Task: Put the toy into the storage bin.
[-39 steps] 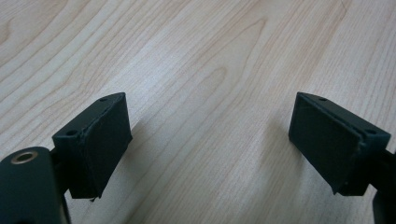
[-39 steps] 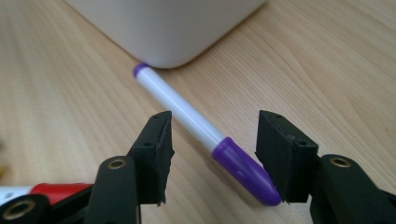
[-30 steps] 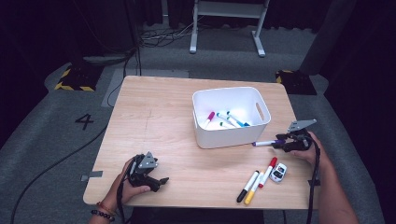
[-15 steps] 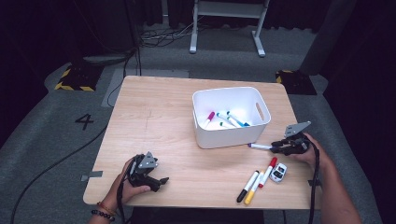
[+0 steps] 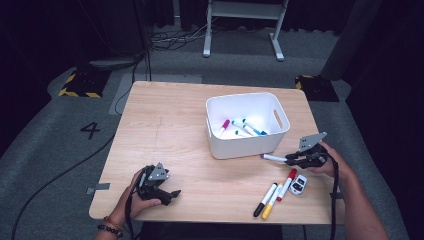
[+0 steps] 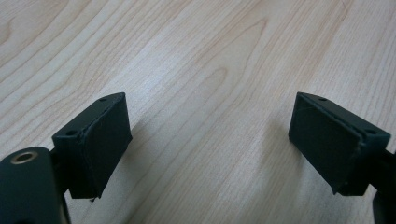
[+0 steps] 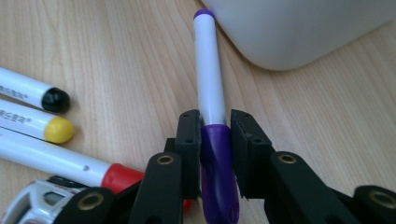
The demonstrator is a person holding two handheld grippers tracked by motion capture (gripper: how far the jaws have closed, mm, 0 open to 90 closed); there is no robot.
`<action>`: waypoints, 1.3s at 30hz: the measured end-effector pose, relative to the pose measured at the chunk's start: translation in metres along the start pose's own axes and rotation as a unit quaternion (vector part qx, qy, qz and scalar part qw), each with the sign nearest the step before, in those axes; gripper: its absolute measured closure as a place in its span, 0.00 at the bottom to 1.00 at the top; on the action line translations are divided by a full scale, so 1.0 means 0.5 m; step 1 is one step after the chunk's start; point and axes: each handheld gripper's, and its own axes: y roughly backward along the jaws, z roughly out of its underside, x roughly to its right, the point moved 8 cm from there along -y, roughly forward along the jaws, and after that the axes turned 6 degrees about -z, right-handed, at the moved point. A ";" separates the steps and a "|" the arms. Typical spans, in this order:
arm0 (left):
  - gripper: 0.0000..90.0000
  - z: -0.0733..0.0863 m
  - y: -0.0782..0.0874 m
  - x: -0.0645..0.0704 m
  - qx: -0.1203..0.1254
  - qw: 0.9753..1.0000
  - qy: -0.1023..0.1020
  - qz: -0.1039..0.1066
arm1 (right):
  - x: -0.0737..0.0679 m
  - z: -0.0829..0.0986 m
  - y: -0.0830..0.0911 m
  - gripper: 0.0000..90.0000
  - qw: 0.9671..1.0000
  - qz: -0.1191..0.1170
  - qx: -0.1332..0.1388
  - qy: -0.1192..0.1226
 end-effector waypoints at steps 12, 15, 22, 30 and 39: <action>0.15 0.000 0.000 0.000 0.000 1.000 -0.001 0.000 | -0.060 -0.090 0.059 0.82 0.996 0.009 0.071 0.060; 0.15 0.000 0.000 0.000 0.000 1.000 0.000 0.000 | -0.082 -0.122 0.074 0.82 0.994 0.005 0.080 0.072; 0.15 0.000 0.000 0.000 0.000 1.000 -0.001 -0.001 | -0.093 -0.185 0.113 0.82 0.989 0.018 0.104 0.108; 0.15 0.000 0.000 0.000 0.000 1.000 -0.001 -0.001 | -0.087 -0.247 0.151 0.82 0.983 0.036 0.127 0.124; 0.15 0.000 0.000 0.000 0.000 1.000 0.000 0.000 | -0.058 -0.303 0.150 0.82 0.983 0.045 0.122 0.128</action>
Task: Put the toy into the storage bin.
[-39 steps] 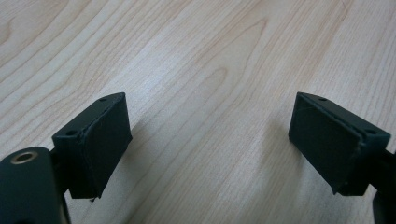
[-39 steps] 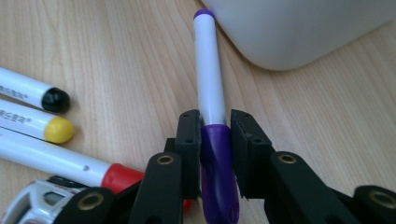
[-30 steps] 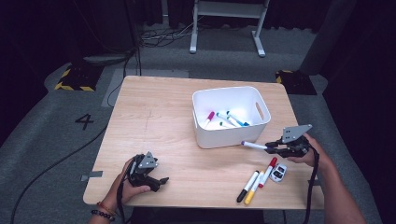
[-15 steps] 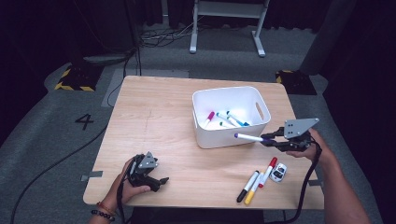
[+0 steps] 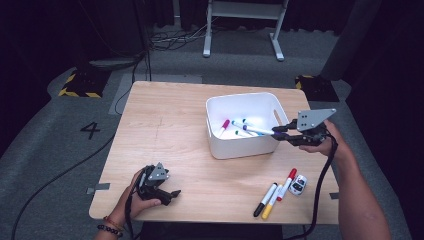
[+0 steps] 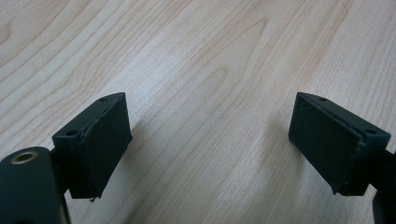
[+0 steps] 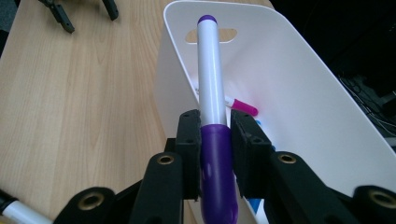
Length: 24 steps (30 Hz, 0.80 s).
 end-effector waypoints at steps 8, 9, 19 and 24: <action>0.15 -0.001 0.000 -0.001 0.002 1.000 -0.004 -0.002 | 0.038 -0.032 -0.036 0.82 1.000 -0.003 -0.004 -0.008; 0.15 -0.001 0.000 -0.001 0.001 1.000 -0.002 -0.001 | 0.042 -0.033 -0.040 0.82 1.000 -0.003 -0.006 -0.009; 0.15 0.000 0.001 -0.001 0.000 1.000 -0.001 -0.003 | 0.090 -0.035 -0.097 0.82 0.999 -0.011 -0.033 -0.035; 0.15 0.000 0.000 0.000 0.000 1.000 0.000 -0.001 | 0.099 -0.037 -0.122 0.82 0.998 -0.021 -0.054 -0.032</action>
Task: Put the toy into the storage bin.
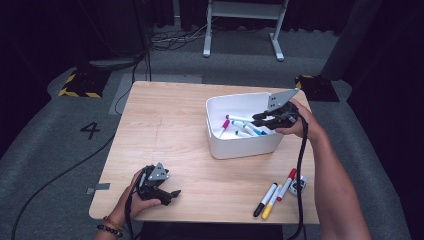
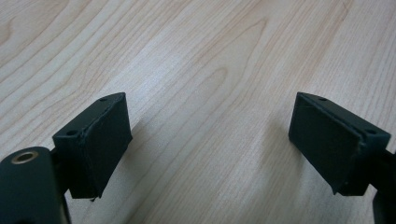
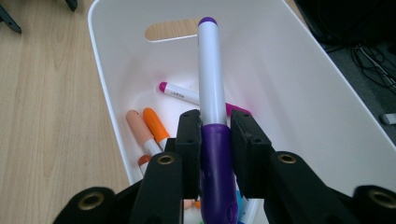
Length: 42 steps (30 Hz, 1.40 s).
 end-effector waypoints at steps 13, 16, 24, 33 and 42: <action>0.15 0.000 0.000 -0.001 -0.001 1.000 -0.001 -0.002 | -0.008 0.017 -0.059 0.82 0.997 -0.031 -0.075 0.009; 0.15 0.000 0.000 0.000 0.000 1.000 0.000 0.000 | -0.011 0.028 -0.061 0.82 0.996 -0.038 -0.082 0.002; 0.15 0.000 0.000 -0.001 0.001 1.000 -0.001 -0.002 | -0.016 0.043 -0.052 0.81 0.996 -0.032 -0.084 0.000; 0.15 0.000 0.000 -0.001 0.000 1.000 -0.001 -0.003 | -0.006 0.026 0.005 0.69 0.999 0.026 -0.018 -0.015; 0.15 0.000 0.000 -0.001 0.000 1.000 -0.001 -0.003 | -0.085 0.030 0.080 0.59 0.999 0.021 0.039 -0.006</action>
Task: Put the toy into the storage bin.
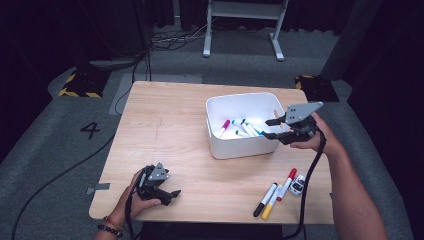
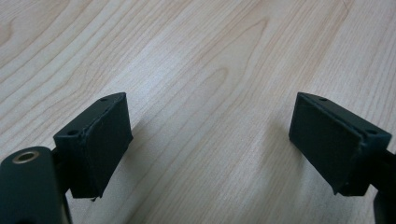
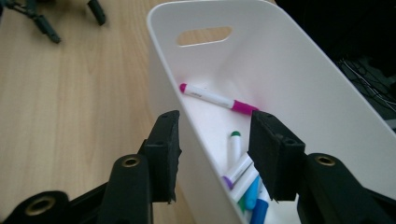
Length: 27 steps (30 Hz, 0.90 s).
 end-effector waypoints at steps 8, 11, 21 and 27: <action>0.15 -0.001 -0.001 -0.001 0.003 1.000 -0.003 0.001 | -0.104 0.061 0.009 0.54 0.999 -0.036 0.012 0.013; 0.15 -0.001 0.000 0.000 0.001 1.000 -0.002 0.000 | -0.143 0.098 -0.008 0.51 0.998 -0.058 0.004 0.015; 0.15 0.000 0.000 0.000 0.000 1.000 0.000 0.000 | -0.233 0.185 -0.098 0.49 0.985 -0.160 -0.059 0.017; 0.15 0.000 0.000 0.000 0.000 1.000 0.000 0.000 | -0.279 0.185 -0.118 0.49 0.977 -0.194 -0.076 0.045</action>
